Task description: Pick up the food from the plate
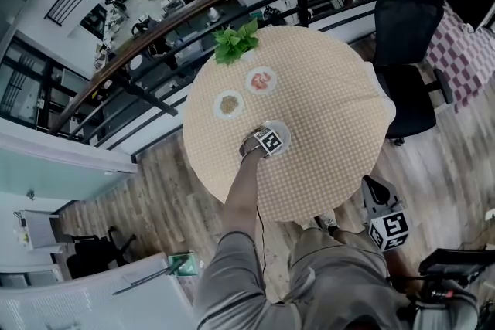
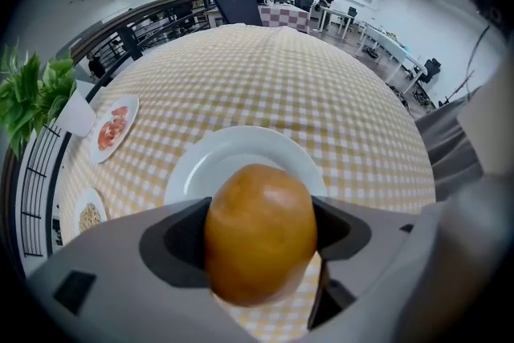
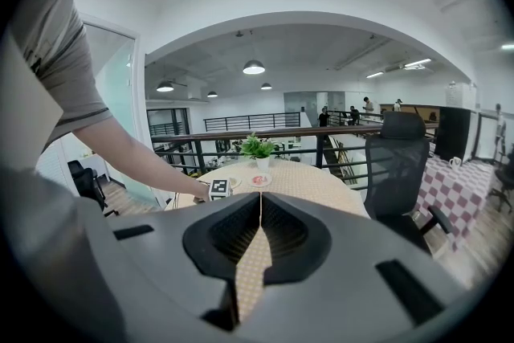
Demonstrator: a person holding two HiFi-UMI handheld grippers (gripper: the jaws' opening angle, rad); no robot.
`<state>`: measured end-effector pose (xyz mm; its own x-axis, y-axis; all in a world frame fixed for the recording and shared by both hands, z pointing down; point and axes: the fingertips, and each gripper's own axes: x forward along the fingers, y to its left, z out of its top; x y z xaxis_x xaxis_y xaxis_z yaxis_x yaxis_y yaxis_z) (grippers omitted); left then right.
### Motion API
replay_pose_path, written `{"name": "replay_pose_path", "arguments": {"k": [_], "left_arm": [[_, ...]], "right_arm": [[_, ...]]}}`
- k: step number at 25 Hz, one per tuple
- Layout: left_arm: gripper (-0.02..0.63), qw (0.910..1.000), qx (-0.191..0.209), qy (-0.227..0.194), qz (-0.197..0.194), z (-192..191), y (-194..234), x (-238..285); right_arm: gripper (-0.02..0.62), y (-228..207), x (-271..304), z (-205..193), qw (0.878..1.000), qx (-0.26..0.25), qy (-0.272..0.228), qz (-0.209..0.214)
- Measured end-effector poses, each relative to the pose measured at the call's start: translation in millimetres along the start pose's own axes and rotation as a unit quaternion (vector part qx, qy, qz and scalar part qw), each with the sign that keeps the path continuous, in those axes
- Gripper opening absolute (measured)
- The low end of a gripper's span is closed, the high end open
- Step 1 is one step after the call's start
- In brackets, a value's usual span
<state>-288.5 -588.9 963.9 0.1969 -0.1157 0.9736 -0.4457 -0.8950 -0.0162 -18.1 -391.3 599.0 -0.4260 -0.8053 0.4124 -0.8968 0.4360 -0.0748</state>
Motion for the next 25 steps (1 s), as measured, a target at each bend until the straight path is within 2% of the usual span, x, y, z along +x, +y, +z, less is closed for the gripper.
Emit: {"name": "replay_pose_path", "arguments": {"k": [4, 7, 13, 21, 25], "left_arm": [[0.373, 0.9996, -0.026, 0.008, 0.0, -3, 3, -1], [0.372, 0.9998, -0.015, 0.009, 0.012, 2, 1, -2], [0.371, 0.9988, -0.031, -0.023, 0.03, 14, 1, -20], [0.371, 0.989, -0.076, -0.105, 0.07, 32, 2, -76], [0.371, 0.9749, -0.115, -0.166, 0.095, 41, 6, -120]], "right_arm": [[0.015, -3, 0, 1, 1.0, -0.001, -0.001, -0.003], [0.015, -6, -2, 0, 1.0, 0.0, -0.002, -0.004], [0.015, 1, 2, 6, 1.0, -0.005, -0.009, 0.009], [0.015, 17, 7, 18, 0.999, -0.023, -0.02, 0.035], [0.015, 27, 13, 25, 0.997, -0.035, -0.025, 0.059]]}}
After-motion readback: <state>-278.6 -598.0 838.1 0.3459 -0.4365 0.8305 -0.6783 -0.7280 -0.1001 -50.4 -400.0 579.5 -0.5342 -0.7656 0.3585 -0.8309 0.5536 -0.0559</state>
